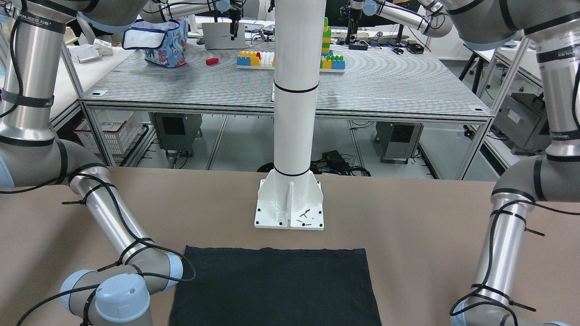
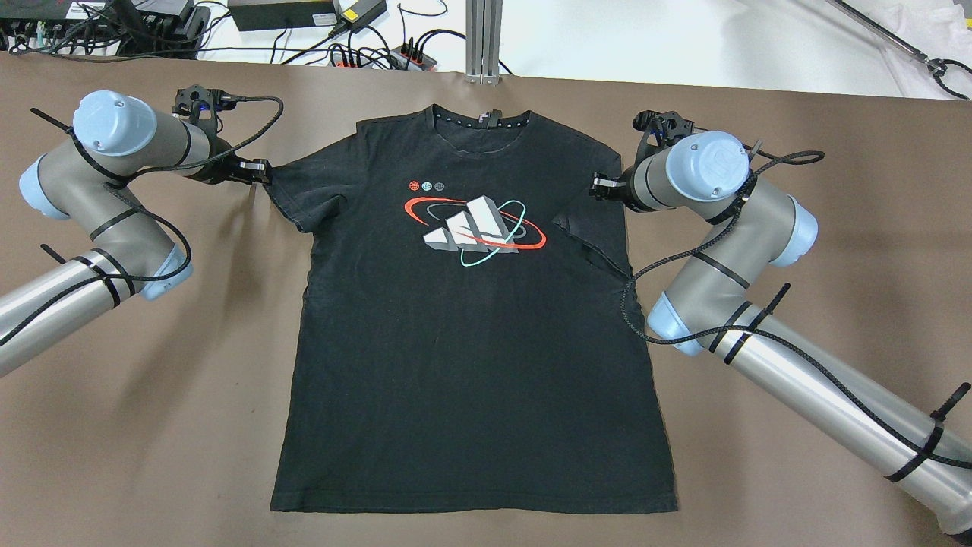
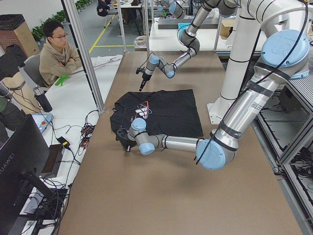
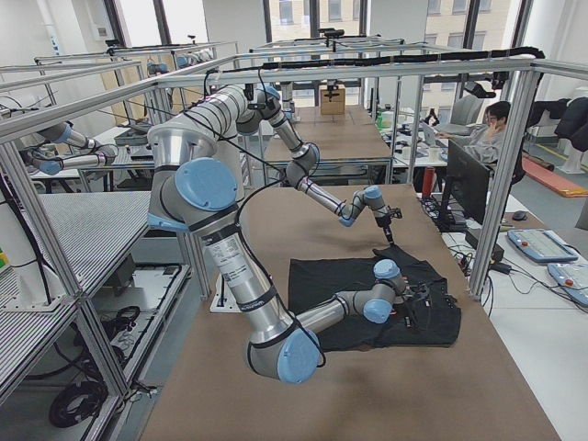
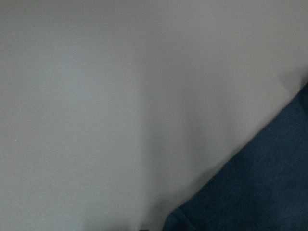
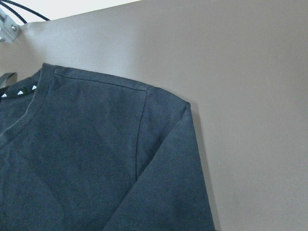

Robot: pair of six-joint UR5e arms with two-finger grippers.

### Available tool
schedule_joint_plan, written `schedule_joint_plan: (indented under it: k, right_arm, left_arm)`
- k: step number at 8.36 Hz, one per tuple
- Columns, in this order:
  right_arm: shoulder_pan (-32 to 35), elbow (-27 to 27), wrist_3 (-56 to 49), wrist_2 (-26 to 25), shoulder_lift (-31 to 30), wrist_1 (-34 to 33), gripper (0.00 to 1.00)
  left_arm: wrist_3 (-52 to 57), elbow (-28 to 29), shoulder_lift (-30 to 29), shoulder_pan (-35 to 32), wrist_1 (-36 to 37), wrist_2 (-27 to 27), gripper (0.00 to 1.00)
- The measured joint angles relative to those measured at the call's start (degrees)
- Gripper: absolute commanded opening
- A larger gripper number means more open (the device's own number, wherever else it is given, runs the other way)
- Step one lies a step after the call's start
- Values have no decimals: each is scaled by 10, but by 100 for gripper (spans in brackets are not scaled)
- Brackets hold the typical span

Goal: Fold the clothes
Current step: 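Move the left gripper to the shirt's other shoulder while right holds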

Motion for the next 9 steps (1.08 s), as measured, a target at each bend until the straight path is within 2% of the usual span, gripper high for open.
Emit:
schedule_joint_plan:
  k: [1, 6, 9]
  right_arm:
    - [0, 0, 0, 0, 0, 0, 58]
    - [0, 0, -1, 0, 0, 0, 58]
    - [1, 2, -1, 0, 0, 0, 58]
  left_arm:
    - [-1, 4, -4, 0, 0, 2, 0]
    - [2, -6, -9, -5, -1, -3, 0]
    - [2, -28, -8, -31, 7, -53, 0]
